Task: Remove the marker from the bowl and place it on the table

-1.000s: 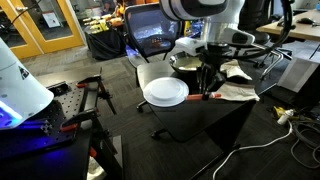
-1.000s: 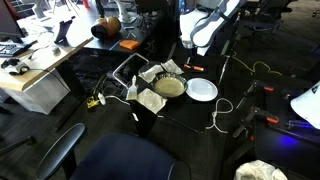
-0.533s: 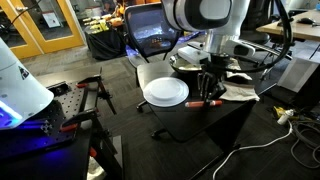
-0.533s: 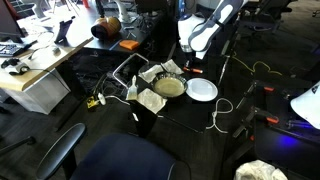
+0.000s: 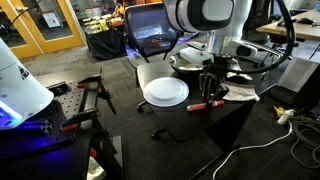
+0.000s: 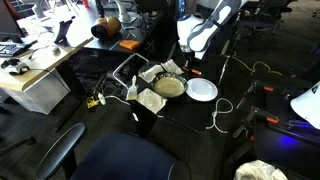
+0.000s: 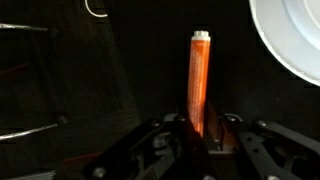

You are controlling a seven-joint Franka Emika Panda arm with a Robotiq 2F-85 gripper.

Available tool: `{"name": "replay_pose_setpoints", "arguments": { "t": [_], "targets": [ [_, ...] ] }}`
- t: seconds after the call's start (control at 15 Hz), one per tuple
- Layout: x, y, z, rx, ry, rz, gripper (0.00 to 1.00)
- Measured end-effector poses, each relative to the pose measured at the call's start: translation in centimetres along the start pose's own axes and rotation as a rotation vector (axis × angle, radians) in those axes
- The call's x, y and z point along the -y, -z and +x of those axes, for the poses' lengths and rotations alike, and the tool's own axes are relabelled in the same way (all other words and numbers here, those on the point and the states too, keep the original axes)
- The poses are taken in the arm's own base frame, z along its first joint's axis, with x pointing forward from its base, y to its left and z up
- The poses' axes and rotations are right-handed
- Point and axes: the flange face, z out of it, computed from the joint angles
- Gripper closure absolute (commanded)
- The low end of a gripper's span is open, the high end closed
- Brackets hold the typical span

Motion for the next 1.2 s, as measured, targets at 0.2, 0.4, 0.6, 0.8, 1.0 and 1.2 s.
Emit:
{"name": "replay_pose_setpoints", "arguments": {
  "t": [0.2,0.4,0.6,0.8,1.0,1.2],
  "targets": [
    [0.0,0.3,0.0,-0.004,0.001,0.000,0.20],
    [-0.1,1.6,-0.4,-0.030,-0.001,0.005,0.01],
    [-0.7,4.0,-1.8,-0.054,-0.004,0.014,0.00],
    [-1.1,6.8,-3.8,-0.075,0.014,0.024,0.00],
    [-1.5,9.2,-5.7,-0.097,0.021,0.033,0.00],
    [-1.6,10.2,-6.5,-0.106,0.027,0.036,0.00]
  ]
}}
